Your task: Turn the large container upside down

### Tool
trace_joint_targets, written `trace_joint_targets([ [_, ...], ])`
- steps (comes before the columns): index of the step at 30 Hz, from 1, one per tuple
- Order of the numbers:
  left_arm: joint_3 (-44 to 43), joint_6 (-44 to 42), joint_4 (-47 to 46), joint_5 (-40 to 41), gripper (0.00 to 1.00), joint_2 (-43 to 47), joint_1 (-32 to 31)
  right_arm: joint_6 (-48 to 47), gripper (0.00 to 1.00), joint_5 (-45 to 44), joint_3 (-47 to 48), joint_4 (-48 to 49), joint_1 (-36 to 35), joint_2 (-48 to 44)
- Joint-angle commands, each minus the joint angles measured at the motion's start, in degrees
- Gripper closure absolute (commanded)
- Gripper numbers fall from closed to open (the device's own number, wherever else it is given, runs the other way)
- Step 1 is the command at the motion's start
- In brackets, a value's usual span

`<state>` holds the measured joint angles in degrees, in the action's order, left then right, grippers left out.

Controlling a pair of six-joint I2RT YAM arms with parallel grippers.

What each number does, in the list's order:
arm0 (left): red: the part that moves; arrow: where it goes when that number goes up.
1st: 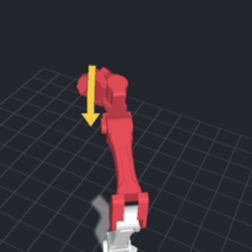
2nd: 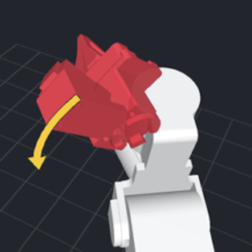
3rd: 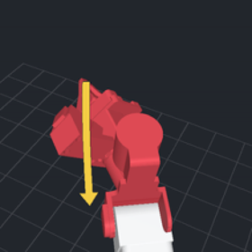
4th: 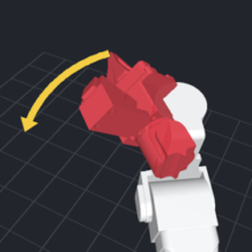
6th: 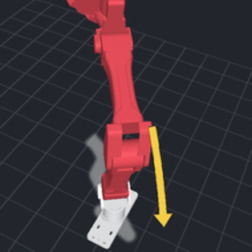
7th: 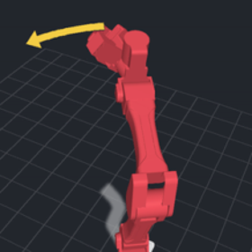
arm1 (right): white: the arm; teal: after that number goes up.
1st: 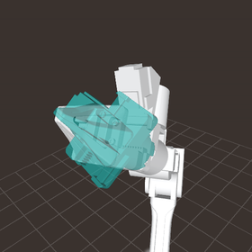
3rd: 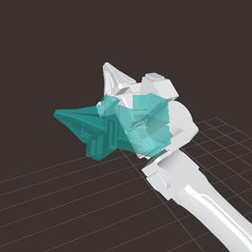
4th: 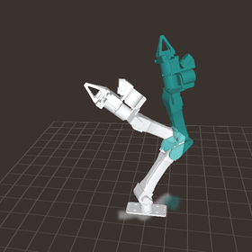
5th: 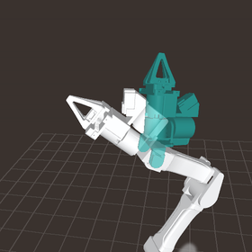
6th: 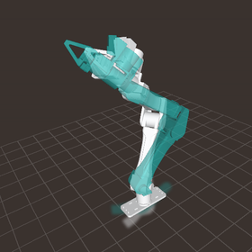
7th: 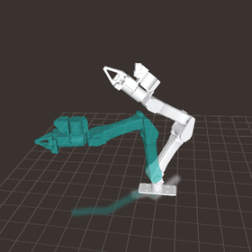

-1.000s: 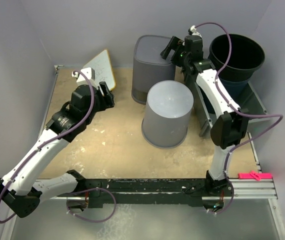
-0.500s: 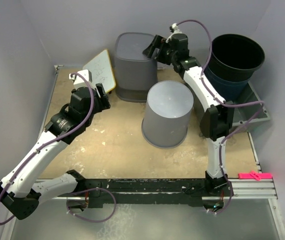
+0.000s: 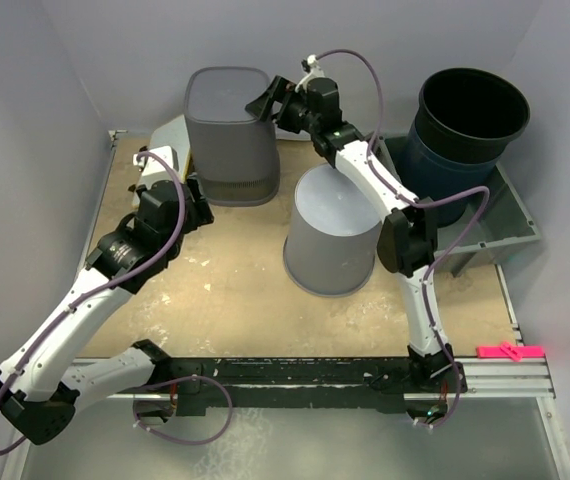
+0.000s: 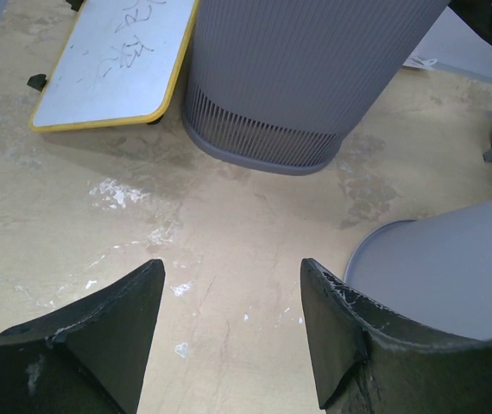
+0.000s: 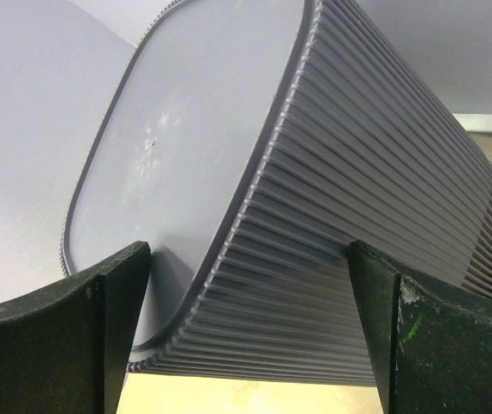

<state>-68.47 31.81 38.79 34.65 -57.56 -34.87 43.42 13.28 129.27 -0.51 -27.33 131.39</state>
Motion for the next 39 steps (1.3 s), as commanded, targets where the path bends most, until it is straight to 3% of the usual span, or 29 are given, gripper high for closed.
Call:
trace_joint_targets([
  [1, 0.74, -0.94, -0.22, 1.86, 0.39, 1.73, 0.33, 2.16, 0.04, 2.22, 1.75, 1.65, -2.47, 1.45],
  [13, 1.58, 0.17, 1.07, 3.01, 0.39, 2.82, 0.32, 6.21, 0.04, 2.42, 8.84, 3.77, -6.15, 8.08],
  [20, 1.84, 1.17, 2.06, 2.50, 0.39, 3.50, 0.38, 4.57, 0.02, 2.95, 10.14, 1.65, -6.50, 7.15],
  [33, 1.65, 1.73, -0.86, -3.11, 0.39, 4.36, 0.33, -11.02, 0.00, -2.16, -0.92, -10.15, 1.02, -21.32],
  [36, 1.94, 1.82, -1.28, -4.04, 0.39, 4.96, 0.34, -18.38, 0.00, -0.27, -10.69, -15.25, 1.05, -31.18],
  [39, 2.84, 0.55, -1.94, -3.36, 0.39, 6.17, 0.35, -24.88, 0.00, 1.24, -27.19, -16.94, 1.05, -45.34],
])
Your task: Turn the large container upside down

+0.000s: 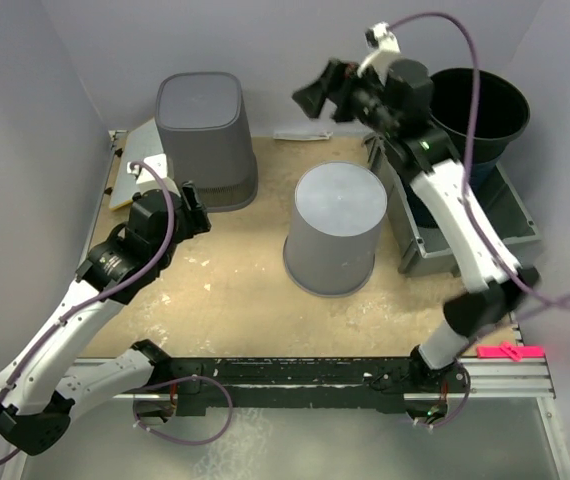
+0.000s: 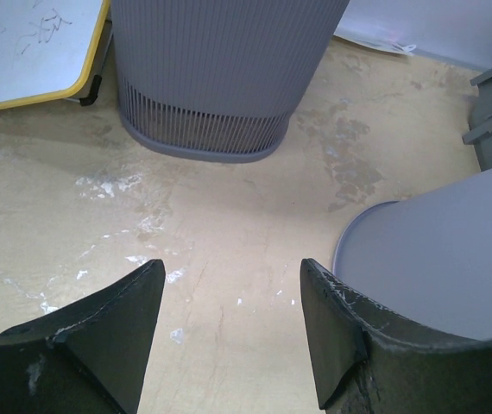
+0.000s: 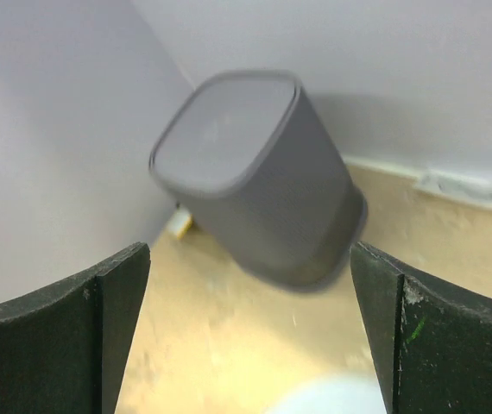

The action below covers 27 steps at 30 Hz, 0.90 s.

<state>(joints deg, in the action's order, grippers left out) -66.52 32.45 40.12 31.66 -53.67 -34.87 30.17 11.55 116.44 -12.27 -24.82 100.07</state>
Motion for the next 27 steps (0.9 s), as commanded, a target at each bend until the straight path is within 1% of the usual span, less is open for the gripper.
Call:
trace_joint_targets([
  [1, 0.95, -0.50, -3.29, 0.01, 0.39, 2.49, 0.36, -13.58, 0.00, 3.51, -20.07, -5.32, -1.46, -19.32],
  [2, 0.77, -1.04, -3.23, 0.17, 0.39, 2.54, 0.35, -14.99, 0.00, 3.75, -24.53, -6.01, -1.46, -25.79],
  [4, 0.28, -1.96, -3.12, 0.34, 0.39, 2.34, 0.33, -17.92, 0.00, 5.07, -31.69, -8.98, -1.46, -34.79],
  [7, -0.66, -2.85, -3.26, 0.28, 0.39, 1.31, 0.35, -20.60, 0.00, 7.49, -37.52, -16.17, -1.46, -44.63],
  [12, -1.80, -3.03, -4.89, 0.20, 0.39, -0.38, 0.33, -21.35, 0.00, 15.05, -43.96, -28.74, -1.46, -54.82],
  [15, -1.81, -2.93, -6.06, -0.05, 0.39, -0.98, 0.34, -21.74, 0.00, 19.80, -49.45, -33.08, -1.39, -59.82],
  [17, -1.85, -2.85, -6.35, -0.11, 0.39, -1.35, 0.34, -22.85, 0.00, 23.49, -53.98, -33.79, -1.45, -62.62],
  [20, -1.73, -2.46, -6.45, -0.17, 0.39, -1.69, 0.33, -21.74, 0.00, 24.69, -60.39, -32.38, -1.42, -65.81],
  [23, -1.28, -2.09, -6.72, -0.42, 0.39, -1.66, 0.34, -18.96, 0.00, 20.97, -66.33, -26.58, -1.46, -66.45],
  [25, -1.09, -2.01, -6.77, -0.38, 0.39, -1.64, 0.38, -15.89, 0.00, 18.28, -70.71, -18.31, -1.46, -65.85],
  [27, -0.86, -1.93, -6.82, -0.16, 0.39, -1.52, 0.35, -11.45, 0.00, 16.21, -76.25, -6.05, -1.46, -64.71],
])
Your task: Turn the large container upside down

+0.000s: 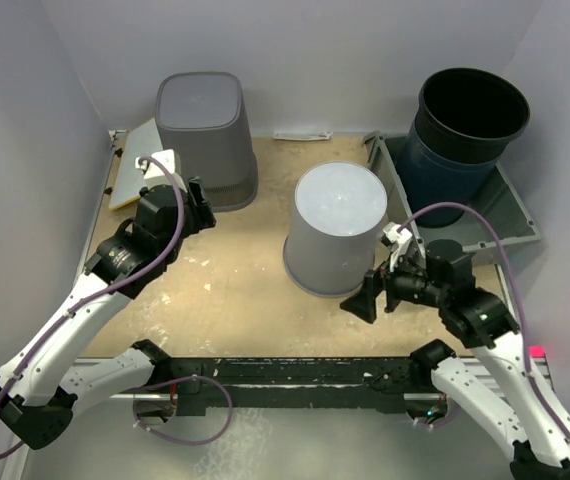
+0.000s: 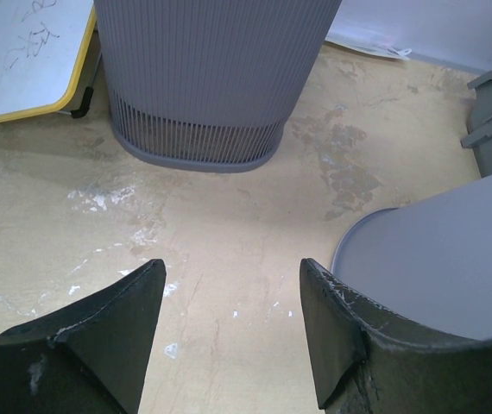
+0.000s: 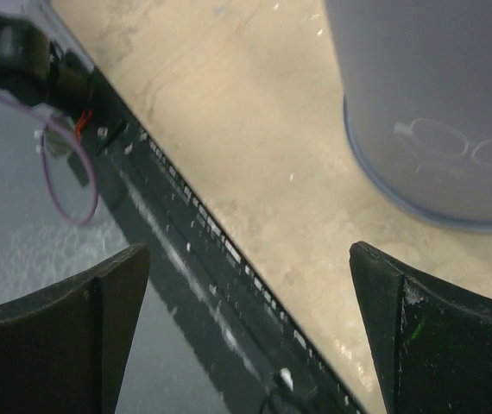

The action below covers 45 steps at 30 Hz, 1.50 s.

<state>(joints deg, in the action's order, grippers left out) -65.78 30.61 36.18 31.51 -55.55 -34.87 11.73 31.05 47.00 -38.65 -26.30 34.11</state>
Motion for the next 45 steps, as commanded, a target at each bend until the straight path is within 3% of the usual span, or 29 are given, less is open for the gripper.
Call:
trace_joint_targets([
  [1, -1.52, -0.03, -2.83, 0.09, 0.39, 0.43, 0.33, 8.99, 0.00, -4.06, -9.33, 26.90, 0.03, 2.47],
  [4, -1.23, 0.23, -2.23, 0.48, 0.39, 1.00, 0.33, 14.61, 0.00, -9.29, -14.51, 45.95, -0.01, 8.77],
  [7, -0.65, 0.65, -1.54, 0.09, 0.39, 1.88, 0.33, 17.89, 0.00, -17.91, -13.58, 57.99, -0.84, 19.66],
  [14, 1.39, 1.52, -0.34, -0.67, 0.40, 4.70, 0.34, 18.66, 0.00, -34.29, 2.35, 63.97, -2.52, 44.90],
  [19, 1.53, 2.83, 1.86, -0.49, 0.40, 5.93, 0.33, 20.49, 0.00, -42.97, 15.27, 60.18, -2.52, 58.02],
  [23, 2.54, 3.46, 2.32, -1.56, 0.40, 6.97, 0.31, 20.74, 0.00, -45.76, 21.64, 56.75, -2.52, 62.57],
  [26, 2.71, 3.58, 2.98, -1.62, 0.40, 7.03, 0.33, 18.21, 0.00, -44.66, 24.01, 53.52, -2.52, 61.16],
  [33, 3.48, 2.74, 0.49, -2.01, 0.40, 5.94, 0.33, 7.93, 0.00, -39.71, 26.22, 40.07, -2.52, 46.19],
  [37, 2.65, 1.65, -1.14, -2.48, 0.40, 4.35, 0.33, -3.05, 0.00, -44.45, 32.59, 28.99, -2.33, 39.89],
  [42, 0.72, 0.76, -2.32, -2.25, 0.40, 2.52, 0.32, -18.81, 0.00, -53.90, 46.65, 16.65, -0.74, 41.36],
  [45, 0.46, 1.00, -2.66, -2.39, 0.40, 2.41, 0.33, -20.49, 0.00, -54.35, 57.38, 8.98, 4.40, 46.27],
])
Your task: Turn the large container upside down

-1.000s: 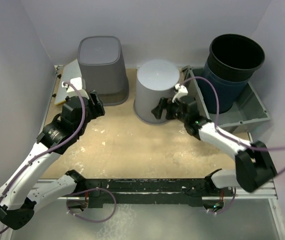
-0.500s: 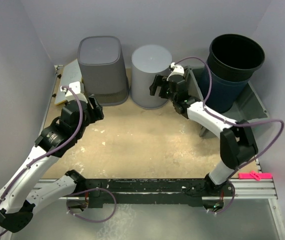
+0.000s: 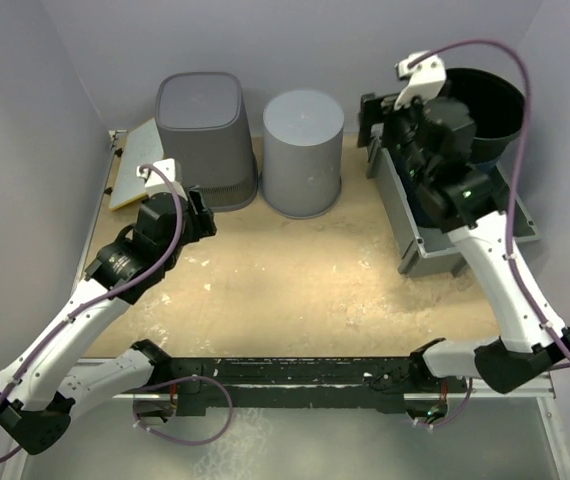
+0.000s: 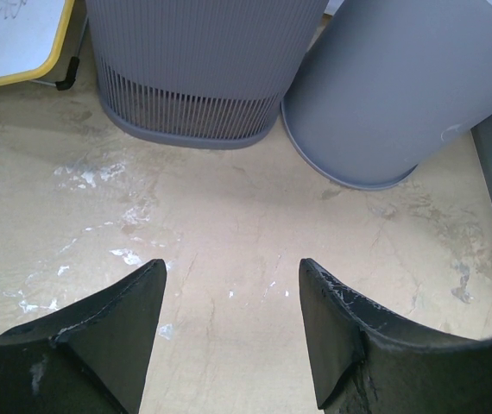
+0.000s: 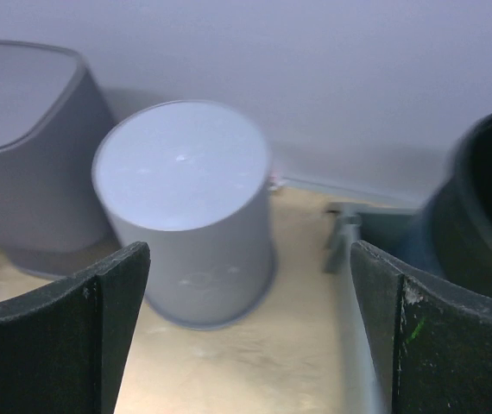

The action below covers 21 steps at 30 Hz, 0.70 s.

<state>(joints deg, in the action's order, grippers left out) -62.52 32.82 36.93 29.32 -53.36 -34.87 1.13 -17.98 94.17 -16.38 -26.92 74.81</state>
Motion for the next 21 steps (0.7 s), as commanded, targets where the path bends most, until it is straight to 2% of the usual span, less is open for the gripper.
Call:
trace_joint_targets([
  [1, -2.72, -0.96, -3.41, -0.37, 0.40, 0.34, 0.31, -10.14, 0.00, -4.97, 13.37, -15.32, 6.96, 7.44],
  [5, -2.46, -0.22, -2.37, -0.54, 0.40, 1.34, 0.33, -12.54, 0.00, -7.97, 25.32, -22.16, 11.82, 15.10],
  [9, -2.13, -0.14, -1.22, 0.01, 0.40, 3.01, 0.33, -11.84, 0.02, -0.54, 32.45, -27.34, 17.90, 21.89],
  [12, -2.29, -0.12, -0.61, 0.19, 0.40, 3.68, 0.33, -10.84, 0.06, 4.97, 34.01, -29.49, 20.91, 24.26],
  [15, -2.34, -0.23, -0.07, 0.30, 0.40, 3.93, 0.38, -10.05, 0.18, 8.78, 32.73, -29.19, 22.76, 24.89],
  [18, -2.34, -0.21, -0.10, 0.14, 0.40, 3.77, 0.33, -9.50, 0.36, 11.14, 32.10, -28.89, 24.41, 25.46],
  [21, -2.16, -0.13, -0.15, 0.05, 0.40, 3.72, 0.33, -9.38, 0.48, 13.41, 31.57, -28.10, 25.18, 25.48],
])
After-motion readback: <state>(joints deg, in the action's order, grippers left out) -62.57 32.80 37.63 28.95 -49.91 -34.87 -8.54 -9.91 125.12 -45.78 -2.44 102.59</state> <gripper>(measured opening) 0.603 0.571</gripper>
